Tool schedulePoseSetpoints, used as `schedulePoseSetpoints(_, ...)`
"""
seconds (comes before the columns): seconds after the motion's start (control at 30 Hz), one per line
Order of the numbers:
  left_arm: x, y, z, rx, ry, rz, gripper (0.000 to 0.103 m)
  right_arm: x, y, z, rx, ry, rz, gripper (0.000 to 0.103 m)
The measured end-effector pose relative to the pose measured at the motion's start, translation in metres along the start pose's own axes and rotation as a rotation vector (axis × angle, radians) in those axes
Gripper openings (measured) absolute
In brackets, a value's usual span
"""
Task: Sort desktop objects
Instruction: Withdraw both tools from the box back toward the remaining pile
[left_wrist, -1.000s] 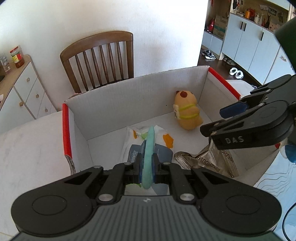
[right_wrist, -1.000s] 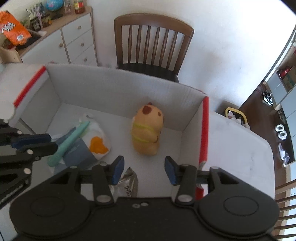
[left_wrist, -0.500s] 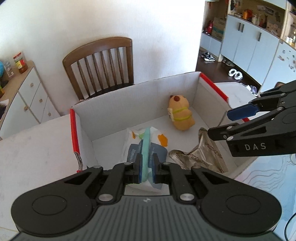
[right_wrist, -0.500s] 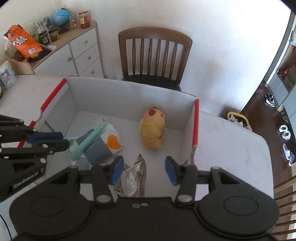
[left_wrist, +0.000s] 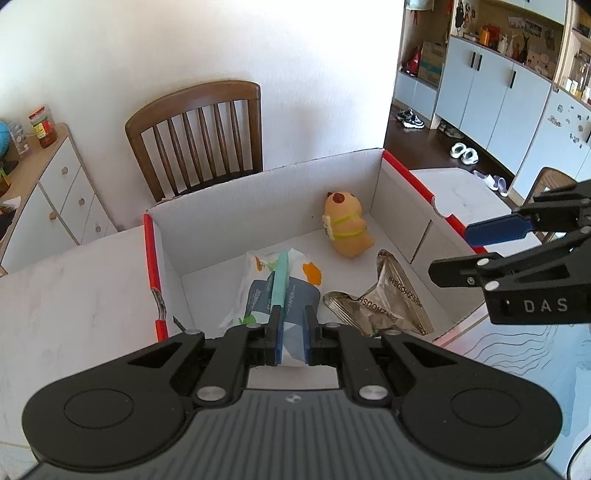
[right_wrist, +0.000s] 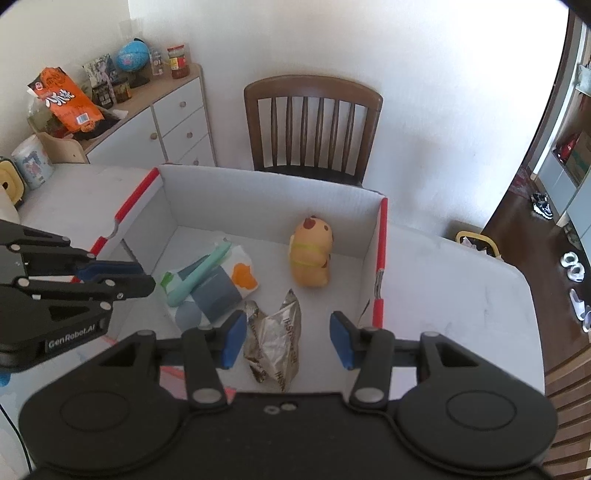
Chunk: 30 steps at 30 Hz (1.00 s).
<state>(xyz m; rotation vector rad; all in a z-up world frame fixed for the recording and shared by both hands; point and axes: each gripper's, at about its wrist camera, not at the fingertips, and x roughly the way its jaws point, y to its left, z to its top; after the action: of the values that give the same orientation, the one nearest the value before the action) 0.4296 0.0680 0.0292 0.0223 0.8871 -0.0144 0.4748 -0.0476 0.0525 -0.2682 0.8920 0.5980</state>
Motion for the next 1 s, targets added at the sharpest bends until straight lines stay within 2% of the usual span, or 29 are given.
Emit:
schedulePoseSetpoints(0.2,-0.013,-0.001,-0.004,-0.018,-0.020,-0.016,0.009,-0.018,0.002,-0.009,0.001,-0.047,0.010,0.050)
schedulePoseSetpoints(0.33,-0.021,-0.003,-0.008,-0.016,-0.028,-0.021,0.012,-0.031,0.002,-0.015,0.014,-0.081,0.021,0.064)
schedulePoseSetpoints(0.5,-0.031,-0.006,-0.014,-0.002,-0.047,-0.026,0.016,-0.043,0.003,-0.024,0.031,-0.103,0.025,0.065)
schedulePoseSetpoints(0.53,-0.033,-0.007,-0.015,-0.003,-0.047,-0.030,0.019,-0.046,0.004,-0.026,0.031,-0.105,0.023,0.065)
schedulePoseSetpoints(0.57,-0.034,-0.007,-0.017,-0.005,-0.047,-0.033,0.029,-0.048,0.005,-0.028,0.033,-0.108,0.024,0.066)
schedulePoseSetpoints(0.6,-0.036,-0.008,-0.018,-0.005,-0.049,-0.036,0.046,-0.050,0.006,-0.031,0.037,-0.110,0.027,0.068)
schedulePoseSetpoints(0.63,-0.038,-0.008,-0.020,-0.003,-0.054,-0.040,0.055,-0.052,0.007,-0.033,0.041,-0.116,0.028,0.074)
schedulePoseSetpoints(0.67,-0.040,-0.008,-0.022,-0.001,-0.059,-0.045,0.065,-0.055,0.008,-0.036,0.045,-0.122,0.029,0.076)
schedulePoseSetpoints(0.8,-0.049,-0.008,-0.027,-0.002,-0.071,-0.051,0.066,-0.065,0.012,-0.045,0.041,-0.137,0.026,0.076)
schedulePoseSetpoints(0.87,-0.053,-0.009,-0.030,0.000,-0.078,-0.049,0.073,-0.071,0.016,-0.049,0.035,-0.145,0.024,0.076)
schedulePoseSetpoints(1.0,-0.063,-0.010,-0.037,0.009,-0.096,-0.052,0.073,-0.083,0.020,-0.060,0.048,-0.168,0.028,0.079)
